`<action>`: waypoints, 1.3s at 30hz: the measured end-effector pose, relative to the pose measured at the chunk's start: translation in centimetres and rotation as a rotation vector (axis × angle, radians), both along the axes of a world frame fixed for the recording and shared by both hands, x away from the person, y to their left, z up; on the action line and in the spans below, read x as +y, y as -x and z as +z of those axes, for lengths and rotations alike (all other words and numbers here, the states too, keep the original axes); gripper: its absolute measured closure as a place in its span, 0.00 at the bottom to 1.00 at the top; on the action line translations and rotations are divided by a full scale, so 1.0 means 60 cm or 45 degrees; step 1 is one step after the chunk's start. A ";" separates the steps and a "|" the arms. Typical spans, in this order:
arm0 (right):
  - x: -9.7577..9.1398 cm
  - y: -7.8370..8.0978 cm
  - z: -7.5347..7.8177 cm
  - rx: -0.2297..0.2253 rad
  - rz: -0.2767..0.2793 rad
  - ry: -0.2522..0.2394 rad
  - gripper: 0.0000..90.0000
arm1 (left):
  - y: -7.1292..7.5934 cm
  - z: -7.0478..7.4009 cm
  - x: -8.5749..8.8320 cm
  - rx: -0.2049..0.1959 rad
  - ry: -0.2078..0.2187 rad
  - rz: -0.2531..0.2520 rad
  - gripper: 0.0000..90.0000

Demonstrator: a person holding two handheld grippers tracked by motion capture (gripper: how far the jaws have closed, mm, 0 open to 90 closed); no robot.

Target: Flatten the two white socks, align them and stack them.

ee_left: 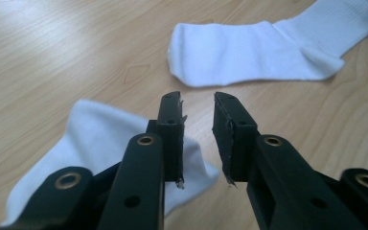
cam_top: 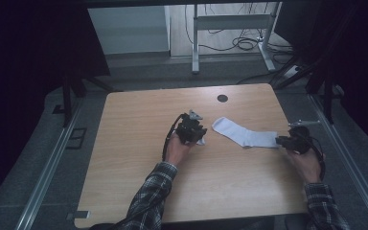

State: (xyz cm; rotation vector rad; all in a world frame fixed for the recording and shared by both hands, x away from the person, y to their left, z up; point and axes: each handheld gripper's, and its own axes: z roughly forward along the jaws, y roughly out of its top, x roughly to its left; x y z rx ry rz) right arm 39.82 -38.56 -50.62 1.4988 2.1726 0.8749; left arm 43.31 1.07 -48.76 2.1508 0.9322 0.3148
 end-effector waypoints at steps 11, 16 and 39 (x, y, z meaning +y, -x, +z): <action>0.006 0.000 -0.004 0.012 -0.006 0.007 0.86 | -0.055 -0.018 -0.047 0.021 -0.019 0.032 0.86; 0.005 0.000 -0.004 0.000 -0.010 0.019 0.87 | -0.072 -0.030 -0.075 0.011 -0.072 0.044 0.85; 0.014 -0.007 -0.022 0.060 0.022 0.019 0.90 | -0.095 -0.070 -0.114 0.067 -0.161 0.090 0.90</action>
